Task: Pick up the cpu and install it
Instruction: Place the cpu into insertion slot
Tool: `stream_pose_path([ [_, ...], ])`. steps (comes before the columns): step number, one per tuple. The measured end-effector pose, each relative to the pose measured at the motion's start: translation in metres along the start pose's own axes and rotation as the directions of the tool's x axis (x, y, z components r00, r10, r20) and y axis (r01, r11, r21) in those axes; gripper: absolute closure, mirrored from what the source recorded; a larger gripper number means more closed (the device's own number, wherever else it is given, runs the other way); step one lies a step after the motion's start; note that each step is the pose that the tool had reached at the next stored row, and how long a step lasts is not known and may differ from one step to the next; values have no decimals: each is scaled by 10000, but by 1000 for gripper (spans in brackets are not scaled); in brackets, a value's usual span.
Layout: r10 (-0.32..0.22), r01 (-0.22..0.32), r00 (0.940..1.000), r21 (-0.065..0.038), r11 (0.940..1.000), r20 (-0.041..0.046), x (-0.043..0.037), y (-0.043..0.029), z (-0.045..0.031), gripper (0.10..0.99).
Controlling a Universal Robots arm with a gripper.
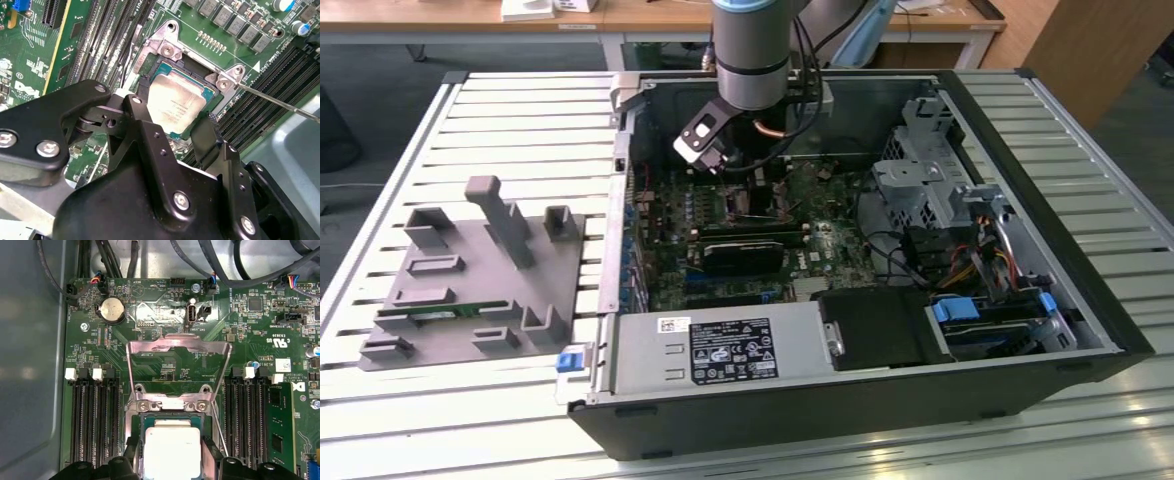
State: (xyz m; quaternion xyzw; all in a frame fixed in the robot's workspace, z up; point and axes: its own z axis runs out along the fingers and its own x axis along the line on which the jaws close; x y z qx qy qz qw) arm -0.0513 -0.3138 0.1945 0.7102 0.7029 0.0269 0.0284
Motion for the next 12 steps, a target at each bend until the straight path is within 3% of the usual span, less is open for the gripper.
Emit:
stream_pose_path([
  [8,0,0,10000,4,10000,0,0,8,-104,494],
  [12,0,0,10000,74,10000,0,0,24,-135,733],
])
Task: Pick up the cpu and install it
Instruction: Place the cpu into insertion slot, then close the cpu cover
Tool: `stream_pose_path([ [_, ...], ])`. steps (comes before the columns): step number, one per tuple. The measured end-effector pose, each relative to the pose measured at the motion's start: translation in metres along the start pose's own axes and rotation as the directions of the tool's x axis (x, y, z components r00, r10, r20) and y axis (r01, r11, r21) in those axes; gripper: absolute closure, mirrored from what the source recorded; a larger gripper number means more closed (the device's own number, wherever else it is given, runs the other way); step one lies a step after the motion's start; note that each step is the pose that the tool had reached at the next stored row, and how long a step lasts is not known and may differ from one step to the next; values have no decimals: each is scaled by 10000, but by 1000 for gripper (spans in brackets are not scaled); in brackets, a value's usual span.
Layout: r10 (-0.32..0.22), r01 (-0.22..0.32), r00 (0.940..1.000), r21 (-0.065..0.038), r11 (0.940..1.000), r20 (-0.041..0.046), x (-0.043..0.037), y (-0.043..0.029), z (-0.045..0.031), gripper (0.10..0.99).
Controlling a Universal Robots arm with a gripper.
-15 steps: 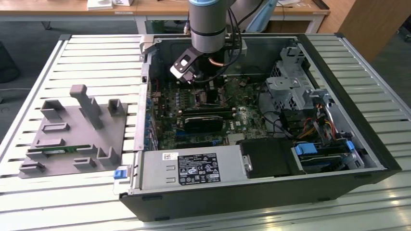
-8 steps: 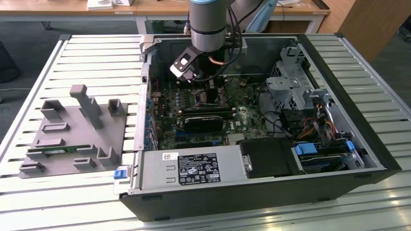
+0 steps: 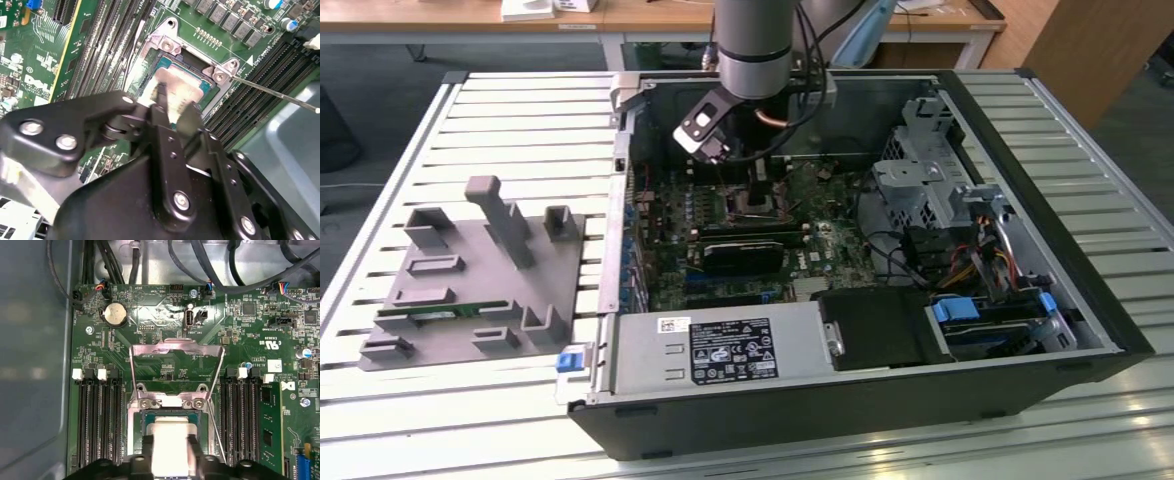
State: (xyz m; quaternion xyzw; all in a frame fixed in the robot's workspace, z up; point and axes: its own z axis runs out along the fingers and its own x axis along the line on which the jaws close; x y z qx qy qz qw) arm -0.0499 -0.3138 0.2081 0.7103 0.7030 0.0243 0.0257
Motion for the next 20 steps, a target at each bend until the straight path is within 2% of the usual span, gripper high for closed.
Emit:
stream_pose_path([
  [1,0,0,10000,20,10000,1,0,3,-5,733],
  [2,0,0,10000,36,10000,2,0,6,-10,792],
  [3,0,0,10000,49,10000,2,0,8,-13,792],
  [4,0,0,10000,60,10000,2,0,9,-17,851],
  [5,1,-1,10000,68,10000,2,0,10,-20,851],
  [7,1,-1,10000,79,10000,4,-1,11,-31,969],
  [12,0,0,10000,83,10000,2,0,13,-55,980],
  [20,0,0,10000,84,10000,2,0,19,-134,980],
])
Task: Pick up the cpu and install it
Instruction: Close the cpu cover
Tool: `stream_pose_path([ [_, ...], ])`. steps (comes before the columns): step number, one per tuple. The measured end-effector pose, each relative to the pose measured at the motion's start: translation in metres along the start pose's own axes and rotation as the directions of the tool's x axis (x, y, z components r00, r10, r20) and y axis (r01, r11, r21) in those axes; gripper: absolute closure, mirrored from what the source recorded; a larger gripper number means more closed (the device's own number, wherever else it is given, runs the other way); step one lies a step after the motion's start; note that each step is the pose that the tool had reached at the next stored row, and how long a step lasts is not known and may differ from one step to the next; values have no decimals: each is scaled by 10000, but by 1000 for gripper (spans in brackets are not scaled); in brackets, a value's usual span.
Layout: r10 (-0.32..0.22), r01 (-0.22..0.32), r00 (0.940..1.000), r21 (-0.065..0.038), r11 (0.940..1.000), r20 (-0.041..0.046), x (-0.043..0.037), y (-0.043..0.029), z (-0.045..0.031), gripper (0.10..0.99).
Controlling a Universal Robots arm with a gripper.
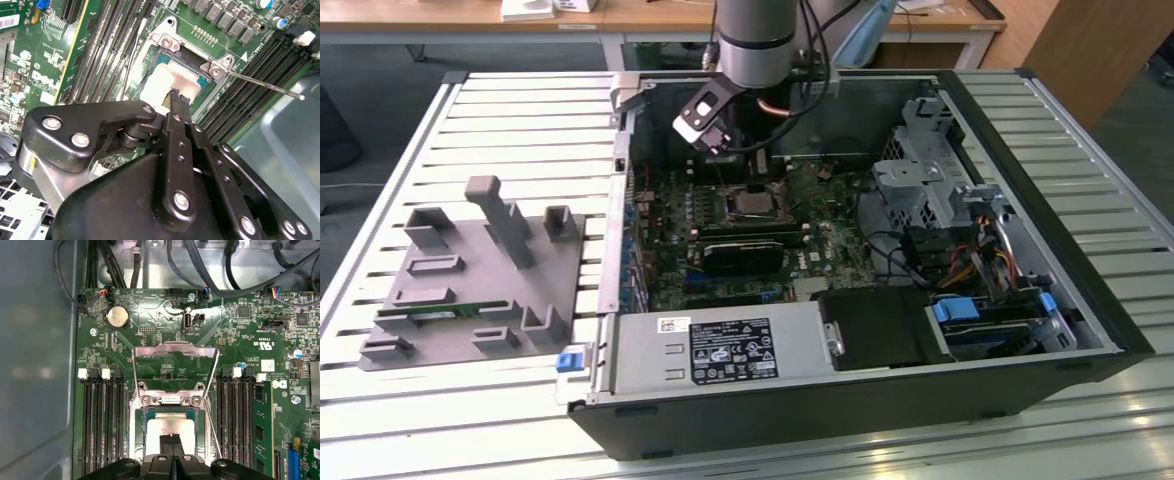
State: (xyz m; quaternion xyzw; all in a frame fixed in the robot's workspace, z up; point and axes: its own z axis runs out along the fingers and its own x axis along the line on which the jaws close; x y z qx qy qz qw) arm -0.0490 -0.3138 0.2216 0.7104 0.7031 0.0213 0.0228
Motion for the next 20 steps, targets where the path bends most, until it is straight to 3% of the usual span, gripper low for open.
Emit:
stream_pose_path([
  [4,0,0,10000,-1,10000,-1,0,6,-89,980],
  [16,-1,1,10000,3,10000,13,-1,30,-472,980],
  [20,-1,1,10000,7,10000,14,-22,32,-505,980],
])
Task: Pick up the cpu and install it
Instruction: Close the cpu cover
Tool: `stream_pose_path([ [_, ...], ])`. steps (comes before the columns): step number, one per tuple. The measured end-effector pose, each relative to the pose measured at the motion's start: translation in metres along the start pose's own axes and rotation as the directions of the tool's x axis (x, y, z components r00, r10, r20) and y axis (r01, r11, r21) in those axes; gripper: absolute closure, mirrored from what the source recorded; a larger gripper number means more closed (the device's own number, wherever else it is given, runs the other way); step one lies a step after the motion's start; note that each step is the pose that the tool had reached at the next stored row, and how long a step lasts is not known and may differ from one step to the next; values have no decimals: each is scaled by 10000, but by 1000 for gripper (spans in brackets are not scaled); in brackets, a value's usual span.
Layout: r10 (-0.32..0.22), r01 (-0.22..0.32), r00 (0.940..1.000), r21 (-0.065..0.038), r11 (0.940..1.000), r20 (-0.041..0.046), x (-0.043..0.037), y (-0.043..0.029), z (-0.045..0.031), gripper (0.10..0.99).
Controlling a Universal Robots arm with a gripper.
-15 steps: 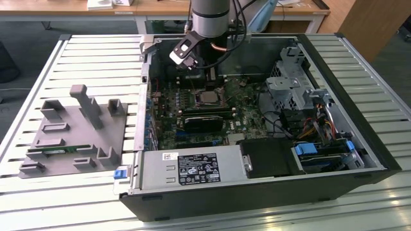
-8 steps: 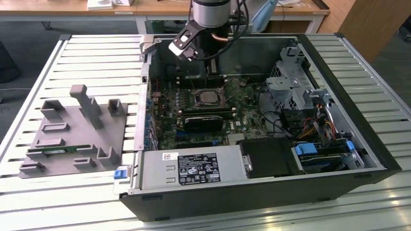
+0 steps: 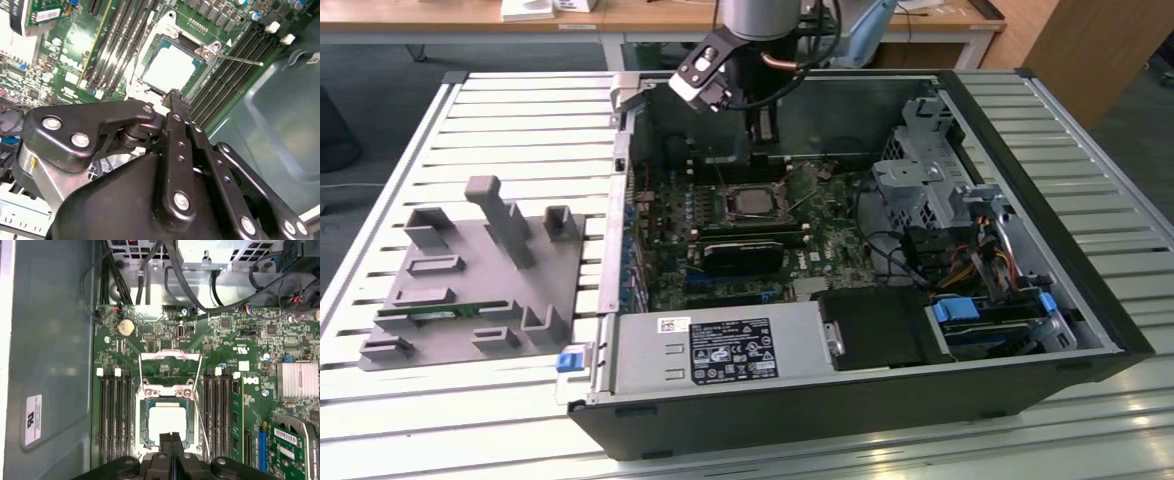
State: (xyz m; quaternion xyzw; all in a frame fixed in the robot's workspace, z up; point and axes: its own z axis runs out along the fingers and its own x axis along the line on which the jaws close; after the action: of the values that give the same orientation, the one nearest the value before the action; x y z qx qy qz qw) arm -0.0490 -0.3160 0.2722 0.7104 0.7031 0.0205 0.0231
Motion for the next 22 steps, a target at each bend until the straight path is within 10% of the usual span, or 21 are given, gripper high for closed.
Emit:
stream_pose_path([
  [5,13,-13,10000,6,10000,1,-82,17,2,980],
  [13,12,-12,10000,77,10000,3,-77,318,24,980],
  [22,-23,23,10000,82,10000,8,-25,459,78,980],
])
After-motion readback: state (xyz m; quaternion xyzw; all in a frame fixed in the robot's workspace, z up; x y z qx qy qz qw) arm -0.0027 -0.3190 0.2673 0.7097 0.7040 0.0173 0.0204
